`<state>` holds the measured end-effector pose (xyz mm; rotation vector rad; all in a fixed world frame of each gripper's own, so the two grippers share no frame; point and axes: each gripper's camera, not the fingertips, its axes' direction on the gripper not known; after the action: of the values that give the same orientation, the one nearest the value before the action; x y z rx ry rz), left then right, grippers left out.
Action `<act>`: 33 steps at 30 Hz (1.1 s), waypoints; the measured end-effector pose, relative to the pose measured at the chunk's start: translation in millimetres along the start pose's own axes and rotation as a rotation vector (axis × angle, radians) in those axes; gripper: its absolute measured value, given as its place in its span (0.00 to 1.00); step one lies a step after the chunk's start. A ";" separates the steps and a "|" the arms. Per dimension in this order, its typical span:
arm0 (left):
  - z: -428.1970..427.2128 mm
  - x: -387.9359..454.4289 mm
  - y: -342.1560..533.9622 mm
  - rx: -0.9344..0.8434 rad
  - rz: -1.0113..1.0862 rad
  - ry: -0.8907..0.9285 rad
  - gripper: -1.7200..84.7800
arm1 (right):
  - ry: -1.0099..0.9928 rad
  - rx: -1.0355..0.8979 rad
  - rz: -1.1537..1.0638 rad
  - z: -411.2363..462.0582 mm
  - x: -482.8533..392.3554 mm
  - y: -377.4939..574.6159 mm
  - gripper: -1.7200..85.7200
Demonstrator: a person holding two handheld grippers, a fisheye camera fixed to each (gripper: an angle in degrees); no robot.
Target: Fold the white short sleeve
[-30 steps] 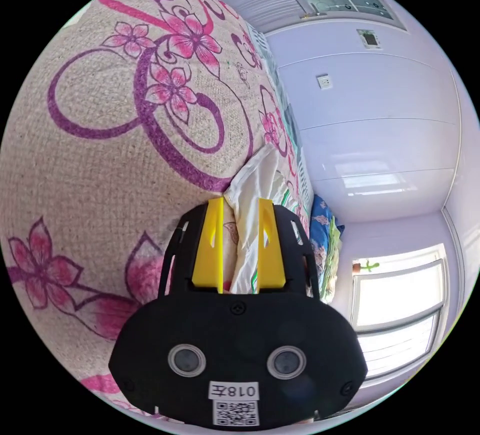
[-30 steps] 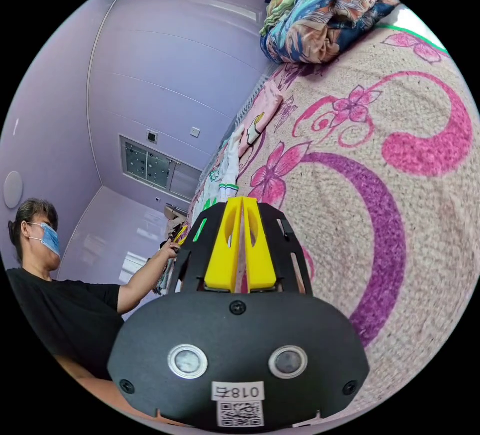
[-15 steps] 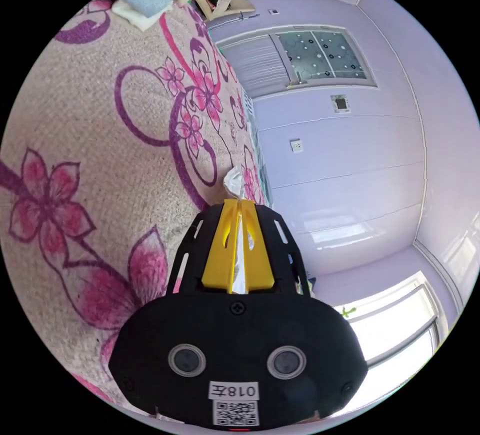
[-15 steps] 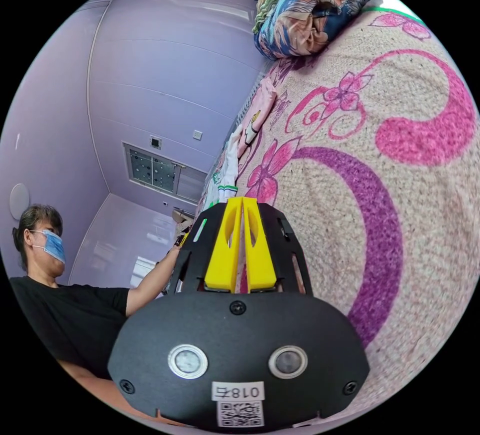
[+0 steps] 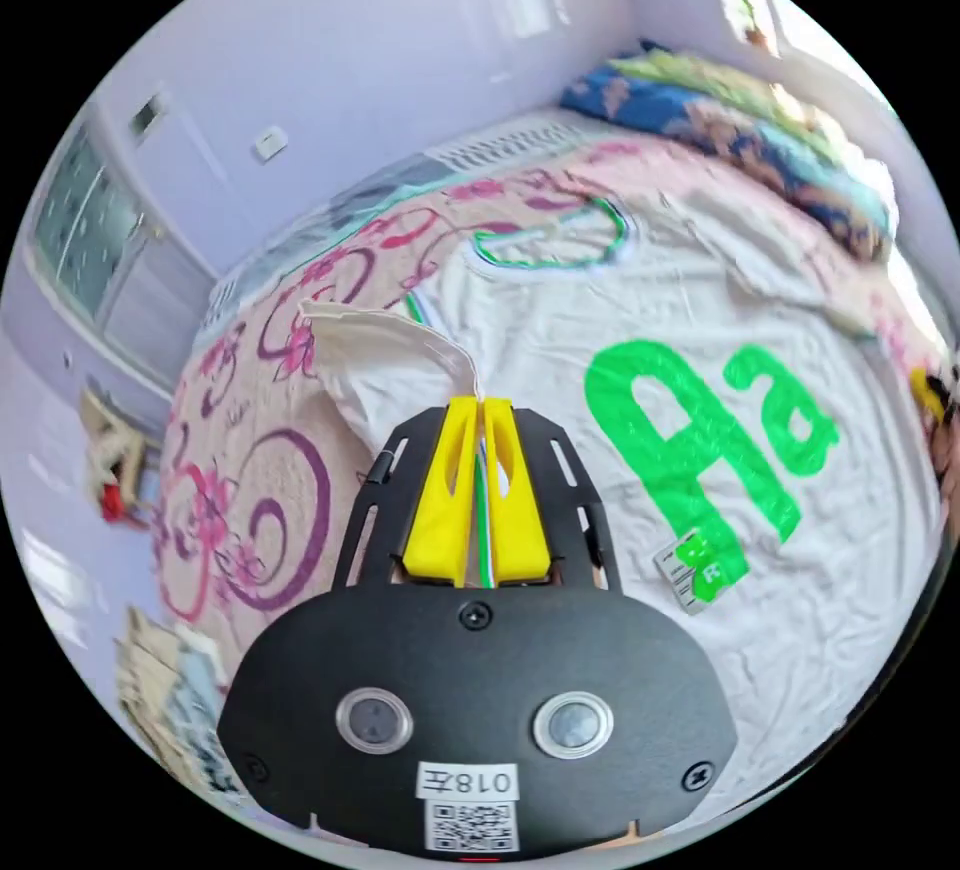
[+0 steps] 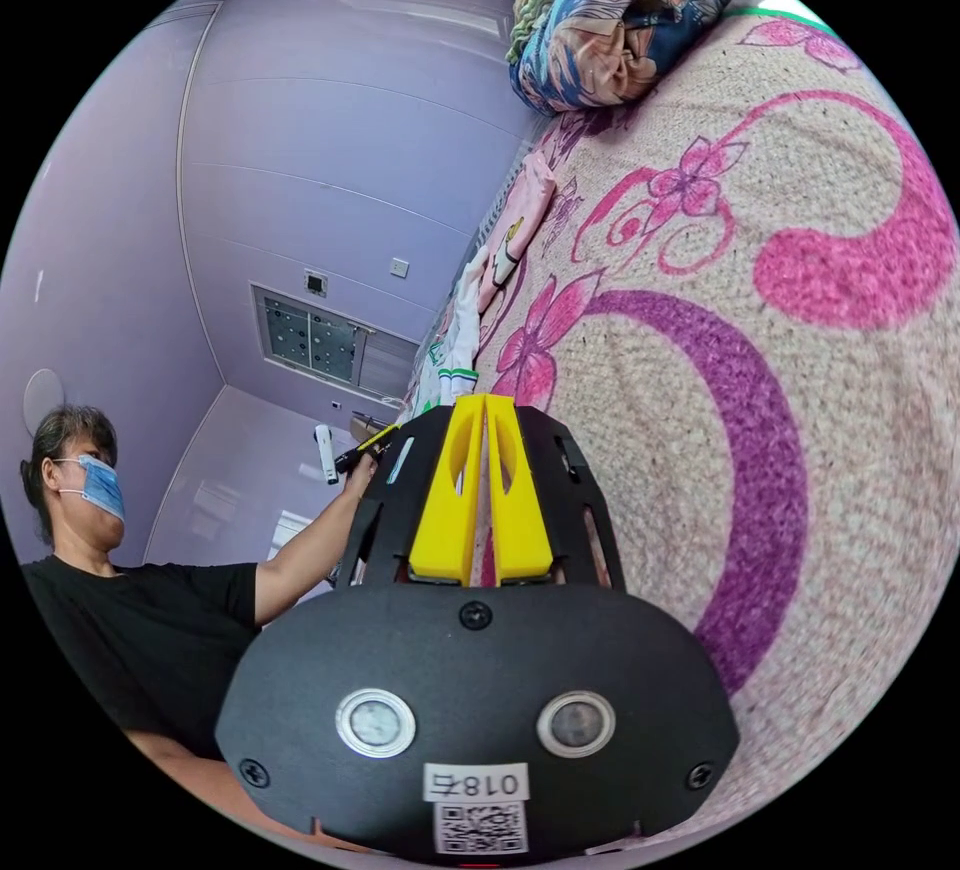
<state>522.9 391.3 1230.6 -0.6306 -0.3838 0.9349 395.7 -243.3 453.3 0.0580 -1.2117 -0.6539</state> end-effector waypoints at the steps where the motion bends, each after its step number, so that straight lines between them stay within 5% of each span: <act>1: 4.2 17.8 -2.3 -0.024 0.076 -0.046 0.01 | 0.001 0.001 0.001 -2.0 1.1 0.9 0.02; 5: 18.7 69.8 2.9 -0.062 0.199 -0.187 0.01 | 0.006 -0.001 0.006 -7.7 4.0 3.9 0.02; 12: -15.1 61.5 41.7 0.155 0.116 -0.071 0.02 | 0.000 -0.006 0.013 -14.3 8.0 9.1 0.02; 20: -10.1 50.5 79.3 0.076 0.168 0.059 0.14 | 0.001 -0.008 0.020 -19.9 8.6 16.6 0.02; 28: -67.7 -49.8 184.8 0.182 -0.258 0.422 0.14 | -0.020 -0.027 0.050 -22.6 7.8 19.9 0.02; 33: -87.7 -90.1 315.0 0.076 -0.480 0.596 0.14 | -0.083 -0.061 -0.023 -33.7 -23.3 24.7 0.05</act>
<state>327.0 424.0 955.7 -0.6757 0.0403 0.2754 431.5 -221.6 430.4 -0.0065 -1.2715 -0.7191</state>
